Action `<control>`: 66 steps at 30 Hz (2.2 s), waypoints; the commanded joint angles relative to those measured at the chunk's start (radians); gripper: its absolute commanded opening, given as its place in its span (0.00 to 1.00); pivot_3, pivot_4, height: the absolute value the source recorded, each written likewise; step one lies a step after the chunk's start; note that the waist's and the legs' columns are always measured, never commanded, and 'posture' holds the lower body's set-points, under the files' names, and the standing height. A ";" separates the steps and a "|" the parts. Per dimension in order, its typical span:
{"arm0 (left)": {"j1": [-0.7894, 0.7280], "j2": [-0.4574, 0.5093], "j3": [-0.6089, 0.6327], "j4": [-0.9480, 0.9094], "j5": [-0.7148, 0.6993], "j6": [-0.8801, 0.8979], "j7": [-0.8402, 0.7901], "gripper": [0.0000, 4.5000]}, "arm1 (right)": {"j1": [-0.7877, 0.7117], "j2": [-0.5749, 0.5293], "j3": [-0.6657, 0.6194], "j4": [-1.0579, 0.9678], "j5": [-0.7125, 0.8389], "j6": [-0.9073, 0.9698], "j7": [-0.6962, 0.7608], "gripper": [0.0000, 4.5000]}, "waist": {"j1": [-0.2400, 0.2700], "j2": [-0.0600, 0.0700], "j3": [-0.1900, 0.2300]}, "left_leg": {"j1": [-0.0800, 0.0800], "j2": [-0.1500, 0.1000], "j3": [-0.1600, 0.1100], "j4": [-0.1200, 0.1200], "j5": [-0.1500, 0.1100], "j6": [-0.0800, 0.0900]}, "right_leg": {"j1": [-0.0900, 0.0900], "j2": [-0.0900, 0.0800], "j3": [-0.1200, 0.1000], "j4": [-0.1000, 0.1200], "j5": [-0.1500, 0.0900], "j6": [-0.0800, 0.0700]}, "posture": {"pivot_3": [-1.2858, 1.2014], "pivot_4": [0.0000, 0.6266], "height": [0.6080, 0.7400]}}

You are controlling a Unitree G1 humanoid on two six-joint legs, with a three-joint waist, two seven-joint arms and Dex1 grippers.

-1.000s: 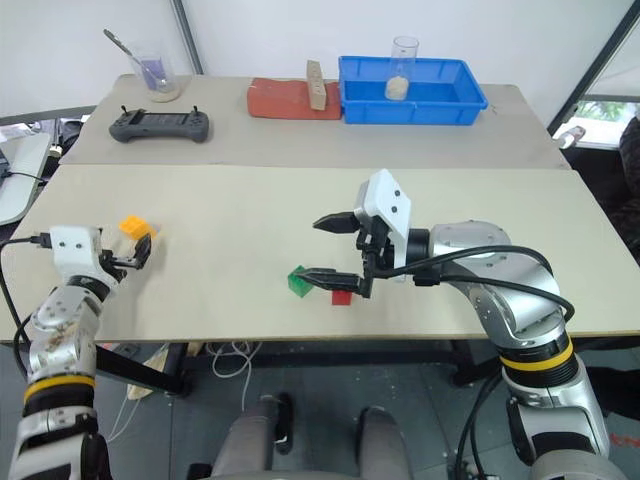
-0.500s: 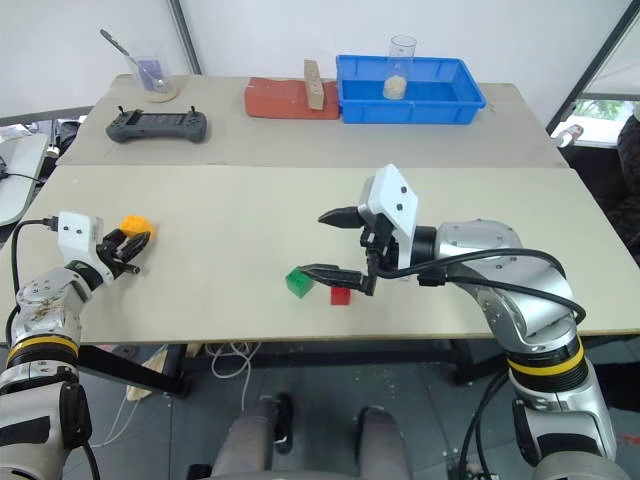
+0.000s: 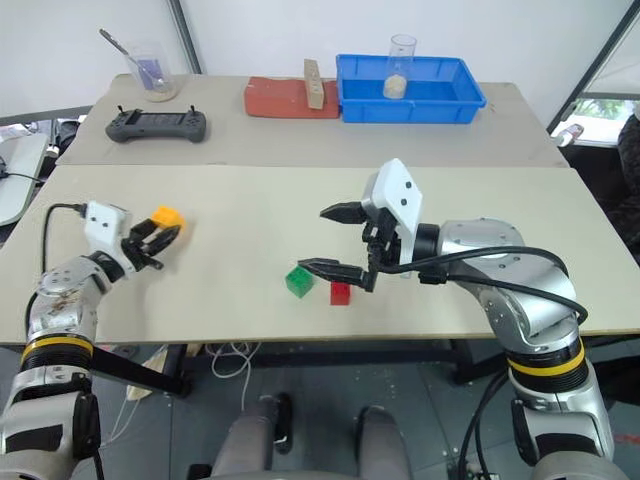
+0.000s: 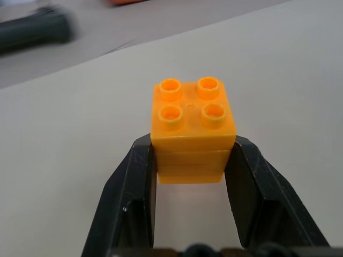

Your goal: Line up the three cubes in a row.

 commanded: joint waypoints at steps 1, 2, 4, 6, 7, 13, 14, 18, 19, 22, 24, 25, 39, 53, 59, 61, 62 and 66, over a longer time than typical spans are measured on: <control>0.016 0.012 -0.078 -0.218 -0.067 0.078 -0.135 0.29 | -0.001 -0.023 -0.064 -0.071 0.057 0.016 -0.004 1.00 | -0.001 0.000 0.000 | 0.000 0.000 0.000 0.000 0.000 0.000 | 0.000 0.000 0.000 0.000 0.000 0.000 | 0.52 0.24 1.00; 0.025 0.018 -0.124 -0.286 -0.086 0.110 -0.197 0.29 | 0.013 -0.045 -0.074 -0.094 0.072 0.028 0.006 1.00 | 0.000 0.000 0.000 | 0.000 0.000 0.000 0.000 0.000 0.000 | 0.000 0.000 0.000 0.000 0.000 0.000 | 0.52 0.24 1.00; 0.036 0.028 -0.184 -0.356 -0.097 0.133 -0.277 0.29 | 0.031 -0.076 -0.084 -0.123 0.093 0.043 0.016 1.00 | -0.001 0.000 0.000 | 0.000 0.000 0.000 0.000 0.000 0.000 | 0.000 0.000 0.000 0.000 0.000 0.000 | 0.52 0.24 1.00; 0.037 0.034 -0.225 -0.368 -0.089 0.126 -0.328 0.29 | 0.042 -0.097 -0.088 -0.138 0.109 0.053 0.017 1.00 | -0.001 0.000 0.000 | 0.000 0.000 0.000 0.000 0.000 0.000 | 0.000 0.000 0.000 0.000 -0.001 -0.001 | 0.52 0.24 1.00; 0.032 0.032 -0.246 -0.362 -0.081 0.117 -0.352 0.29 | 0.050 -0.108 -0.091 -0.146 0.117 0.057 0.019 1.00 | -0.003 0.000 0.000 | 0.001 0.000 0.000 0.000 0.000 0.000 | 0.000 0.000 0.000 0.000 -0.001 -0.001 | 0.52 0.24 1.00; -0.103 -0.022 -0.341 -0.066 0.016 -0.082 -0.448 0.29 | 0.115 -0.159 -0.110 -0.183 0.132 0.054 0.015 1.00 | 0.003 0.000 0.000 | 0.002 0.000 -0.001 0.001 0.000 0.000 | 0.000 0.001 0.000 0.000 -0.001 -0.001 | 0.52 0.24 1.00; -0.116 -0.023 -0.343 -0.032 0.022 -0.107 -0.459 0.29 | 0.122 -0.163 -0.114 -0.187 0.132 0.053 0.013 1.00 | 0.004 0.000 0.000 | 0.002 0.000 -0.001 0.001 0.000 0.000 | 0.000 0.001 0.000 -0.001 -0.001 -0.001 | 0.52 0.24 1.00; -0.151 0.004 -0.316 0.030 -0.001 -0.130 -0.516 0.29 | 0.165 -0.182 -0.152 -0.201 0.141 0.049 0.002 1.00 | 0.000 0.000 0.000 | 0.002 -0.001 -0.001 0.002 0.000 0.001 | 0.001 0.000 0.001 -0.003 -0.001 0.001 | 0.52 0.24 1.00; -0.149 0.009 -0.312 0.028 -0.006 -0.127 -0.525 0.29 | 0.175 -0.184 -0.158 -0.205 0.142 0.046 0.000 1.00 | -0.001 0.000 0.000 | 0.001 -0.001 -0.001 0.002 0.000 0.001 | 0.002 0.000 0.001 -0.002 -0.001 0.000 | 0.52 0.24 1.00; -0.133 0.016 -0.310 0.031 -0.003 -0.141 -0.539 0.29 | 0.194 -0.179 -0.157 -0.211 0.137 0.037 -0.006 1.00 | -0.002 -0.001 0.000 | 0.000 0.000 -0.001 0.001 0.000 0.001 | 0.000 0.001 0.001 -0.001 -0.001 0.000 | 0.52 0.24 1.00; -0.132 0.010 -0.311 0.050 0.006 -0.156 -0.536 0.29 | 0.197 -0.173 -0.154 -0.213 0.138 0.035 -0.009 1.00 | -0.001 -0.001 0.000 | 0.000 0.000 -0.001 0.002 0.000 0.001 | 0.000 0.001 0.001 -0.001 -0.001 0.000 | 0.52 0.24 1.00; -0.133 0.008 -0.311 0.058 0.009 -0.162 -0.535 0.29 | 0.197 -0.171 -0.153 -0.213 0.139 0.034 -0.010 1.00 | -0.001 -0.001 0.000 | 0.000 0.000 -0.001 0.002 0.000 0.001 | 0.001 0.001 0.001 -0.001 -0.001 0.000 | 0.52 0.24 1.00; -0.138 0.013 -0.304 0.149 0.028 -0.226 -0.571 0.29 | 0.164 -0.183 -0.141 -0.194 0.165 0.040 0.007 1.00 | 0.000 -0.001 0.000 | 0.000 0.000 -0.001 0.002 0.000 0.001 | 0.001 0.001 0.001 -0.001 -0.001 0.000 | 0.52 0.24 1.00; -0.225 -0.019 -0.317 0.342 0.085 -0.309 -0.592 0.99 | 0.086 -0.172 -0.112 -0.170 0.178 0.069 -0.018 1.00 | 0.000 -0.001 0.000 | 0.000 0.000 -0.001 0.003 0.000 0.001 | 0.001 0.001 0.001 0.000 -0.001 0.000 | 0.52 0.24 1.00; -0.210 0.027 -0.280 0.274 0.056 -0.258 -0.606 0.99 | 0.100 -0.179 -0.117 -0.168 0.172 0.065 -0.014 1.00 | -0.002 -0.001 0.000 | 0.000 0.000 -0.001 0.003 0.000 0.001 | 0.001 0.001 0.001 0.000 -0.001 0.000 | 0.52 0.24 1.00; -0.161 0.079 -0.249 0.148 0.014 -0.178 -0.608 0.99 | 0.124 -0.191 -0.131 -0.162 0.163 0.057 -0.005 1.00 | -0.003 -0.001 0.000 | 0.000 0.000 -0.001 0.003 0.000 0.001 | 0.000 0.001 0.001 0.001 -0.001 0.000 | 0.52 0.24 1.00; -0.131 0.106 -0.232 0.072 -0.003 -0.135 -0.599 0.99 | 0.138 -0.197 -0.141 -0.156 0.156 0.049 0.001 1.00 | -0.007 -0.001 0.001 | 0.000 0.000 -0.001 0.003 0.000 0.002 | 0.000 0.001 0.001 0.000 -0.001 0.000 | 0.52 0.24 1.00; -0.015 0.227 -0.156 -0.268 -0.043 0.080 -0.509 0.99 | 0.216 -0.234 -0.154 -0.062 0.053 -0.060 0.062 1.00 | -0.010 -0.001 0.001 | 0.000 0.000 -0.001 0.002 0.000 0.002 | 0.000 0.001 0.001 0.001 -0.002 0.000 | 0.52 0.24 1.00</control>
